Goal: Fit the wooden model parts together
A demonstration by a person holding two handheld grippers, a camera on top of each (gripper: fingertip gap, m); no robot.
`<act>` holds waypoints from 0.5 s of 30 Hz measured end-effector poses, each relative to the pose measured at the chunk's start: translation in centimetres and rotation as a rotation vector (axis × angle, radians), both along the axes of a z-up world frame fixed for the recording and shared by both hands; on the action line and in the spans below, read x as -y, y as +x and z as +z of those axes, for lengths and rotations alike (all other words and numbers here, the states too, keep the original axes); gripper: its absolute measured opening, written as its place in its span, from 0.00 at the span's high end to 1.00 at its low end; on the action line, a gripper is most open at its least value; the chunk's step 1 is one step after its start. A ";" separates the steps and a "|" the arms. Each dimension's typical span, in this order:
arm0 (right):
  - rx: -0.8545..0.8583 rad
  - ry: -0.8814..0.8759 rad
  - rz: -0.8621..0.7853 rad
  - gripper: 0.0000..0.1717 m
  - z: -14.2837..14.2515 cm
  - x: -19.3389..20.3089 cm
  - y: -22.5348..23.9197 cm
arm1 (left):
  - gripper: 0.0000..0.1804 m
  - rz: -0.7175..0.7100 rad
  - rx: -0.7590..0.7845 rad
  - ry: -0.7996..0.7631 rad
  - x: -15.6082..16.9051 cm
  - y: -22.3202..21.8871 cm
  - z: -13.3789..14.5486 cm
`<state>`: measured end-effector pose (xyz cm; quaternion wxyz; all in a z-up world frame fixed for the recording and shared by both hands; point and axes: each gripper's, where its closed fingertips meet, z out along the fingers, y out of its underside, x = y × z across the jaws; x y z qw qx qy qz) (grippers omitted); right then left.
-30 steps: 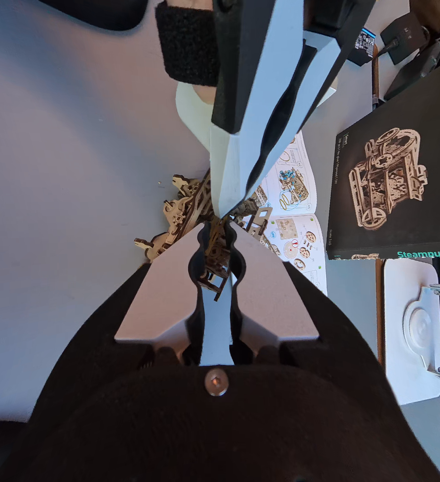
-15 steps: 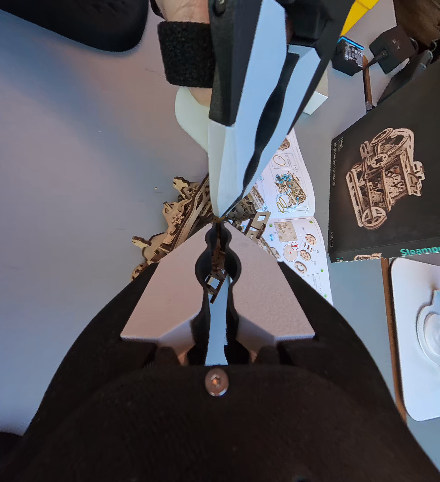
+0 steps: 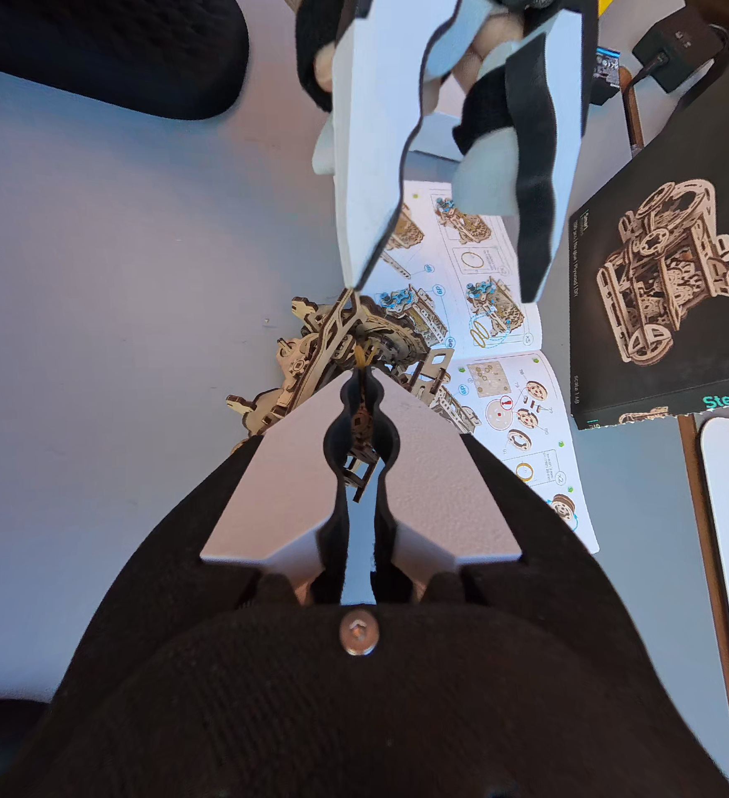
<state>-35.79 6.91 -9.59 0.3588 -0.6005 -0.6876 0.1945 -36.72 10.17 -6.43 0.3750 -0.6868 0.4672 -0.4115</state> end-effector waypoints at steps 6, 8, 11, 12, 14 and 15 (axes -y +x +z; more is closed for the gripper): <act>0.004 -0.016 0.001 1.00 -0.3 0.1 -0.1 | 0.45 -0.210 -0.040 0.020 1.4 0.4 -3.4; 0.001 -0.016 -0.006 1.00 -0.2 0.1 -0.2 | 0.43 -0.260 -0.059 0.034 1.6 0.9 -3.9; 0.001 -0.013 -0.017 1.00 -0.1 -0.1 -0.2 | 0.43 -0.335 -0.094 0.026 1.8 1.7 -4.7; 0.000 -0.019 -0.017 1.00 0.0 -0.1 -0.2 | 0.43 -0.349 -0.098 0.033 1.7 1.9 -4.9; -0.002 -0.020 -0.030 1.00 0.0 -0.3 -0.2 | 0.51 -0.368 -0.065 0.031 1.7 2.2 -4.7; -0.004 -0.025 -0.040 1.00 0.0 -0.5 -0.1 | 0.55 -0.371 -0.042 0.023 1.7 2.4 -4.5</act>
